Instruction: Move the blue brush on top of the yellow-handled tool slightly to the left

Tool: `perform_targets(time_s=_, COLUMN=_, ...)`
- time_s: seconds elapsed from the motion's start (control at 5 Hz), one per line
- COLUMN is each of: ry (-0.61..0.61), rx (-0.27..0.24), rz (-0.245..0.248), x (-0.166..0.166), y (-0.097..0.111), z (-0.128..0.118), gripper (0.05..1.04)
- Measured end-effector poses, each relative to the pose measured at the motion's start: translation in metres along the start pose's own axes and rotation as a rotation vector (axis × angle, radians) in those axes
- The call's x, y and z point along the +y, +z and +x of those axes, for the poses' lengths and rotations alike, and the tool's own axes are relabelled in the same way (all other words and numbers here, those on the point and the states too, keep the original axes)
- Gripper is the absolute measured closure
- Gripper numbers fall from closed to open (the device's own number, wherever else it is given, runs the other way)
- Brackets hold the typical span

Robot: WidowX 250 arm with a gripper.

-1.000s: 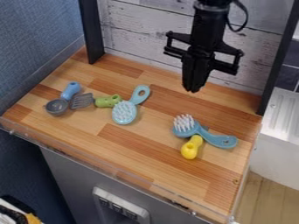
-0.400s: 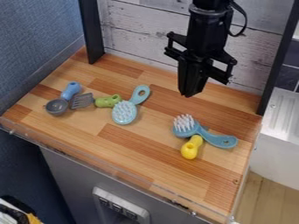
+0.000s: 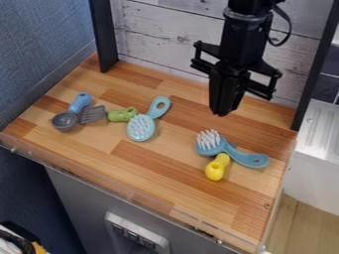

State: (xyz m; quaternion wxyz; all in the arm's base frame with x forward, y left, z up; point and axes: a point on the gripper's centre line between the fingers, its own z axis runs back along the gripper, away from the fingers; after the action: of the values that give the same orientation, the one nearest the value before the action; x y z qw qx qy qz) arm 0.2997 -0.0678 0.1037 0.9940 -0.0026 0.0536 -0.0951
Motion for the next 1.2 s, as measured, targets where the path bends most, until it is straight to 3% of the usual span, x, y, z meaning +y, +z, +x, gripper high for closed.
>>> perform_targets(time_s=0.2, ry=0.114, rx=-0.011, rz=-0.011, x=-0.002, y=0.003, z=0.003, gripper=1.015)
perform_targets(time_s=0.4, ry=0.186, rx=-0.013, rz=-0.016, x=-0.007, y=-0.008, z=0.012, gripper=1.015)
perform_targets(time_s=0.6, ry=0.178, rx=-0.016, rz=-0.012, x=-0.015, y=-0.025, z=0.020, gripper=0.989)
perform_targets(time_s=0.8, ry=0.111, rx=-0.022, rz=-0.013, x=-0.023, y=-0.039, z=0.024, gripper=0.819)
perform_targets(time_s=1.2, ry=-0.068, rx=-0.018, rz=-0.004, x=-0.030, y=-0.077, z=0.030, gripper=0.227)
